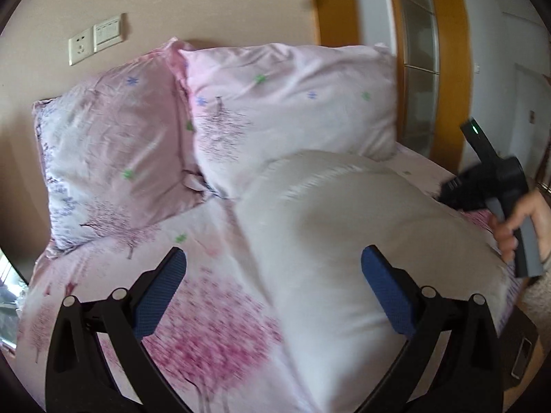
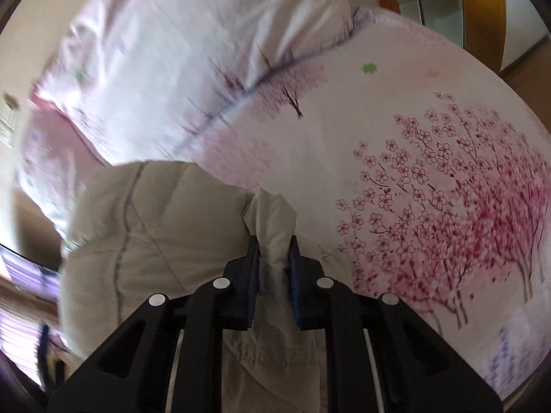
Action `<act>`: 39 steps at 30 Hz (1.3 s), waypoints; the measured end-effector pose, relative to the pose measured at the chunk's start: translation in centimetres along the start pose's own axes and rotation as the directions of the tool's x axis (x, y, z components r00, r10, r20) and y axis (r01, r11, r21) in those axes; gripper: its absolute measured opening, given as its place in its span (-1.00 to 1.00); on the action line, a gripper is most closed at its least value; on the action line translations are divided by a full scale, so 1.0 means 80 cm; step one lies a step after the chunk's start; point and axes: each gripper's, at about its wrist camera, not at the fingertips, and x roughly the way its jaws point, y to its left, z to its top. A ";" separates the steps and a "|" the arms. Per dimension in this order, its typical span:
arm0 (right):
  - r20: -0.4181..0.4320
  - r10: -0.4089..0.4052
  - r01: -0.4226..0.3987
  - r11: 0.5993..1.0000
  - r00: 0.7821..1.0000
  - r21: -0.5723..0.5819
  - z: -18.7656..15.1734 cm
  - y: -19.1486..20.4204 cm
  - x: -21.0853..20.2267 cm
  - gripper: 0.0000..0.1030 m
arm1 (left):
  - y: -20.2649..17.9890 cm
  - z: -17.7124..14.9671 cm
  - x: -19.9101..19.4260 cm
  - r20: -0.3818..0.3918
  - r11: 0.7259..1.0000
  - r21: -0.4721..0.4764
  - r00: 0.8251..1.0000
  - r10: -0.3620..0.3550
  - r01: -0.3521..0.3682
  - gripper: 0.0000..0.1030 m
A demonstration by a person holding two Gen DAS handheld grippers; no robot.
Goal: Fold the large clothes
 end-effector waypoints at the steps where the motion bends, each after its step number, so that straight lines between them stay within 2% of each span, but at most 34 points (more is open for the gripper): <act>1: -0.026 -0.014 0.014 1.000 1.000 -0.008 0.003 0.000 0.007 -0.71 | 0.005 0.006 0.007 -0.010 1.000 0.001 1.000 0.018 -0.018 0.96; 4: -0.075 -0.025 0.023 0.999 0.997 -0.030 0.009 -0.002 0.019 -0.67 | 0.011 0.017 0.025 -0.014 0.998 0.034 0.999 0.049 -0.048 0.96; 6: -0.062 0.005 -0.007 1.000 0.998 -0.028 0.008 -0.007 0.011 -0.50 | 0.013 0.019 0.039 -0.037 0.998 0.044 0.999 0.037 -0.036 0.96; 8: -0.022 0.022 -0.022 0.999 1.000 -0.026 0.003 -0.014 -0.005 -0.08 | 0.012 0.017 0.046 -0.055 0.999 0.044 0.998 0.028 -0.026 0.96; 9: 0.017 0.042 -0.042 0.999 0.999 -0.024 -0.002 -0.018 -0.020 -0.04 | 0.011 0.016 0.049 -0.058 0.999 0.048 0.998 0.026 -0.023 0.96; 12: 0.126 0.097 -0.094 0.995 0.987 -0.027 -0.019 -0.020 -0.061 -0.04 | 0.008 0.017 0.055 -0.059 0.998 0.057 0.998 0.025 -0.021 0.96; 15: 0.217 0.135 -0.116 0.989 0.967 -0.094 -0.048 -0.009 -0.098 -0.13 | 0.007 0.017 0.056 -0.057 0.998 0.057 0.998 0.022 -0.018 0.96; 18: 0.230 0.186 -0.152 0.976 0.955 -0.157 -0.075 0.004 -0.114 -0.20 | 0.007 0.017 0.057 -0.058 0.998 0.060 0.998 0.023 -0.020 0.96; 22: 0.256 0.238 -0.191 0.962 0.937 -0.195 -0.099 0.013 -0.124 -0.20 | 0.007 0.017 0.058 -0.062 0.998 0.060 0.998 0.027 -0.023 0.96; 24: 0.249 0.244 -0.193 0.958 0.937 -0.212 -0.104 0.016 -0.120 -0.20 | 0.007 0.016 0.059 -0.064 0.998 0.062 0.998 0.029 -0.025 0.96; 27: 0.218 0.226 -0.180 0.960 0.949 -0.213 -0.112 0.018 -0.110 -0.20 | 0.006 0.014 0.061 -0.067 0.998 0.061 0.997 0.029 -0.025 0.96; 31: 0.136 0.207 -0.184 0.970 0.969 -0.161 -0.112 0.008 -0.074 -0.21 | 0.003 0.011 0.065 -0.073 0.998 0.054 0.997 0.019 -0.015 0.97; 39: 0.068 0.241 -0.233 0.967 0.968 -0.105 -0.114 -0.008 -0.042 -0.22 | -0.006 0.009 0.073 -0.088 0.997 0.071 0.996 0.013 -0.007 0.97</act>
